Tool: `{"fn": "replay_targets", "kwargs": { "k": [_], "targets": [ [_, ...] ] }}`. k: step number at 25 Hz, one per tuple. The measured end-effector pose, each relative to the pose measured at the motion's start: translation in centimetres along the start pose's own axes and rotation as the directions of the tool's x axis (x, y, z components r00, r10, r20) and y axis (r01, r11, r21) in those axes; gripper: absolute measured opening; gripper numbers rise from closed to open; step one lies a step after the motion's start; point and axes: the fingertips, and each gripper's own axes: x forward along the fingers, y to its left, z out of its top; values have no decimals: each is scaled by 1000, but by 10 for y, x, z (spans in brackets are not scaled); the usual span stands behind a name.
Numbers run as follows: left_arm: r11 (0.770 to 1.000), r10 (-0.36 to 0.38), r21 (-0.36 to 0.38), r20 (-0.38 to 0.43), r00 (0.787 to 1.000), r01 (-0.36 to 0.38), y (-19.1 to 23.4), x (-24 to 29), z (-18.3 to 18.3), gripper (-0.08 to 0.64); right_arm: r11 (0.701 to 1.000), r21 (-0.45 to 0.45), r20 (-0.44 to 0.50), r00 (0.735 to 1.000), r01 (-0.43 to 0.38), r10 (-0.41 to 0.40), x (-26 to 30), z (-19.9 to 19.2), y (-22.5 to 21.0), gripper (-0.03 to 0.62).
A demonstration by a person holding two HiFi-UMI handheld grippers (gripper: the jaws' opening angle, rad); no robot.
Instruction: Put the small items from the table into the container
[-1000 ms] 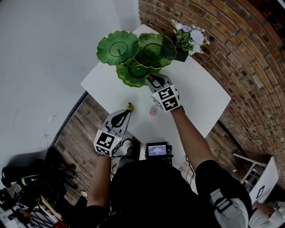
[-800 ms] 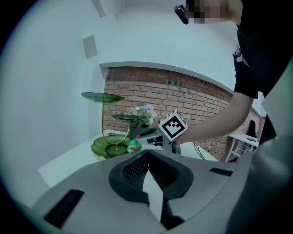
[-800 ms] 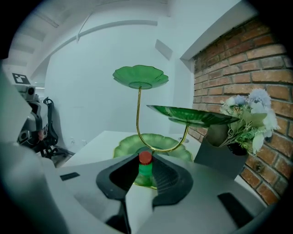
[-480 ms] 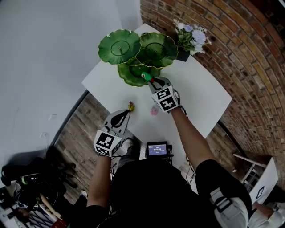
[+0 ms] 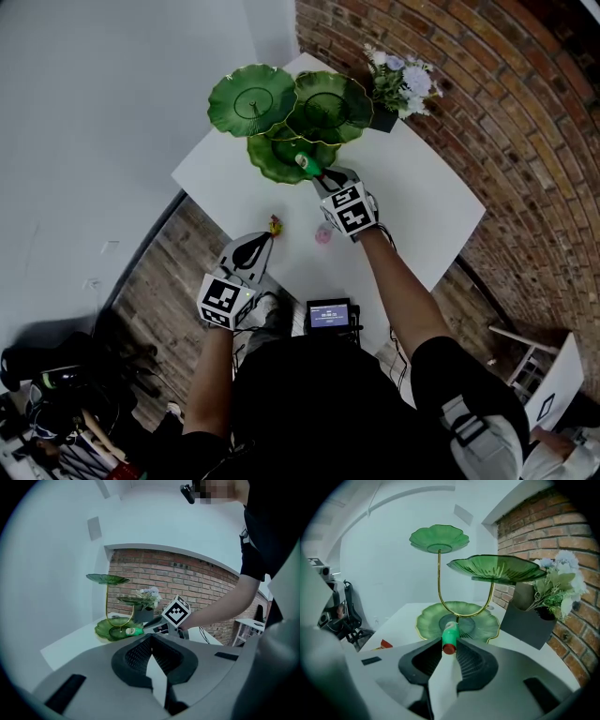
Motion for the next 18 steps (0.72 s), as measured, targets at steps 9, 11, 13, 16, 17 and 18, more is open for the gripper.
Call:
{"fn": "replay_targets", "kwargs": {
  "k": [9, 11, 13, 16, 17, 18],
  "targets": [
    [1000, -8, 1, 12, 1000, 8, -2, -3, 2, 9, 999, 33, 4, 1000, 0, 0, -22, -5, 3, 98],
    [1000, -12, 5, 17, 1000, 12, -3, -4, 3, 9, 999, 50, 19, 1000, 0, -1, -30, -5, 7, 98],
    [1000, -18, 6, 22, 1000, 18, -5, -4, 3, 9, 998, 56, 29, 1000, -5, 3, -38, -6, 13, 98],
    [1000, -29, 7, 30, 999, 29, -9, -5, 4, 9, 998, 65, 51, 999, -16, 13, -52, -4, 23, 98],
    [999, -33, 7, 35, 999, 33, -10, -5, 4, 9, 997, 71, 60, 998, -20, 16, -57, -3, 26, 97],
    [999, -36, 7, 40, 999, 36, -11, -5, 5, 9, 997, 77, 69, 997, -24, 18, -63, -2, 28, 97]
  ]
}}
